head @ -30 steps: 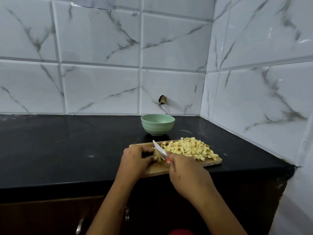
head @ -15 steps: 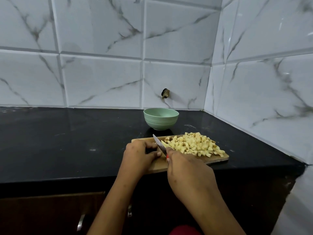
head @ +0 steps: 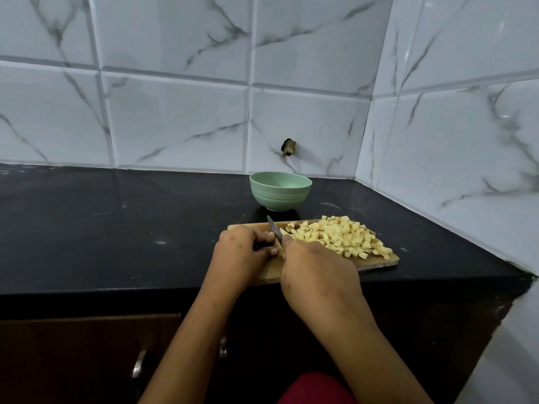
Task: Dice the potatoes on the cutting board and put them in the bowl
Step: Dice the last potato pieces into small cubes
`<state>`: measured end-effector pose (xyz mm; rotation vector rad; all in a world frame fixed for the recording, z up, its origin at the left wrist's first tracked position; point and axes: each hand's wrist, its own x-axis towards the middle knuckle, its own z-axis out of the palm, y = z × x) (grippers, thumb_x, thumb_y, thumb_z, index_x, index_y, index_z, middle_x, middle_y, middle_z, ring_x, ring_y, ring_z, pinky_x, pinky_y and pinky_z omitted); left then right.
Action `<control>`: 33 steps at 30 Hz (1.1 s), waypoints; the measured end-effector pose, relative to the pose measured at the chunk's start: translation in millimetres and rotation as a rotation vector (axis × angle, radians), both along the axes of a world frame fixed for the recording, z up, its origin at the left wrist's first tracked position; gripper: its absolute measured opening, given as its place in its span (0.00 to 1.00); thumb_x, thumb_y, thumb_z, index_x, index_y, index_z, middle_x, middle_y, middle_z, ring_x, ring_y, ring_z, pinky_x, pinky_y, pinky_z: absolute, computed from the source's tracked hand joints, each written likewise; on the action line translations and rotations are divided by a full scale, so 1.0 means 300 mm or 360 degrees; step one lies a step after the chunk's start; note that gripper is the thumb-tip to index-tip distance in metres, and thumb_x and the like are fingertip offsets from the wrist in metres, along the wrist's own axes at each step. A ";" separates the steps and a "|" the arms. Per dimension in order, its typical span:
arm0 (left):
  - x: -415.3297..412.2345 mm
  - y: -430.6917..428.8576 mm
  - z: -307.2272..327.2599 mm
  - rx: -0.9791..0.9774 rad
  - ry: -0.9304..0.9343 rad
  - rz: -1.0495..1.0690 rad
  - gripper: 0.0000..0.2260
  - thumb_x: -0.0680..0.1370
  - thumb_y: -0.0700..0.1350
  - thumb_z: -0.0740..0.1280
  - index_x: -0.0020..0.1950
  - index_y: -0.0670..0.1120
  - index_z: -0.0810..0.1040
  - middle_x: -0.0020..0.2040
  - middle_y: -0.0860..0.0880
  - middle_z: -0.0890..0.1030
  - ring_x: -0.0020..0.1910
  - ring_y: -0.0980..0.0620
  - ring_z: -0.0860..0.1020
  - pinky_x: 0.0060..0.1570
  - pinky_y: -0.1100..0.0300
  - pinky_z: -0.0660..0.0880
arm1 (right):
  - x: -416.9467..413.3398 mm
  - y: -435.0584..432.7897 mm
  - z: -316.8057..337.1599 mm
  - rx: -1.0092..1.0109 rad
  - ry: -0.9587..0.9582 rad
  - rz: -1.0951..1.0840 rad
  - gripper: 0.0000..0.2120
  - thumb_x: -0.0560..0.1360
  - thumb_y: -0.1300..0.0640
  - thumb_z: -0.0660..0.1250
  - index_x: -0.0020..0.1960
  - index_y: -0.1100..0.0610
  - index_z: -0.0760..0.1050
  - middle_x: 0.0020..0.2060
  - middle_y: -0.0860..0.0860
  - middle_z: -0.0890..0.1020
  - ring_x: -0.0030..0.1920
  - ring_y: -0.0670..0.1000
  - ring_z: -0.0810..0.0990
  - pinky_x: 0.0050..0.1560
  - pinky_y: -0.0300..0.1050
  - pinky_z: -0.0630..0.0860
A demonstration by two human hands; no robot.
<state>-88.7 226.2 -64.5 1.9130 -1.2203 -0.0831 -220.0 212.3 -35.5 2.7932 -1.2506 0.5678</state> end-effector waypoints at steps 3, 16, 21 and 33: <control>0.000 -0.001 0.001 0.0021 -0.0035 -0.0010 0.11 0.74 0.47 0.71 0.56 0.53 0.83 0.53 0.52 0.83 0.55 0.55 0.78 0.55 0.62 0.73 | 0.022 -0.017 0.010 0.0052 0.0000 0.0002 0.17 0.80 0.60 0.57 0.68 0.51 0.69 0.49 0.50 0.77 0.40 0.50 0.70 0.31 0.41 0.62; -0.009 -0.011 0.008 0.0090 -0.0137 0.0112 0.10 0.77 0.44 0.67 0.56 0.54 0.82 0.55 0.49 0.82 0.55 0.50 0.77 0.56 0.58 0.73 | 0.013 -0.024 0.009 0.0191 0.0092 0.0097 0.17 0.80 0.59 0.57 0.68 0.50 0.69 0.52 0.51 0.77 0.42 0.50 0.70 0.39 0.45 0.66; -0.013 -0.009 -0.008 -0.0050 -0.0052 0.0121 0.10 0.75 0.43 0.70 0.55 0.49 0.83 0.54 0.48 0.82 0.58 0.49 0.76 0.59 0.57 0.72 | -0.059 0.013 -0.021 0.0185 0.0061 0.0137 0.19 0.81 0.58 0.55 0.71 0.49 0.66 0.54 0.51 0.78 0.50 0.51 0.76 0.41 0.45 0.70; -0.032 0.019 0.003 -0.0171 -0.0152 0.0105 0.11 0.78 0.41 0.66 0.56 0.51 0.82 0.49 0.52 0.82 0.48 0.55 0.77 0.46 0.67 0.68 | -0.166 -0.068 -0.026 0.0559 -0.0394 0.0264 0.17 0.83 0.51 0.54 0.71 0.43 0.68 0.35 0.43 0.74 0.32 0.42 0.70 0.32 0.39 0.66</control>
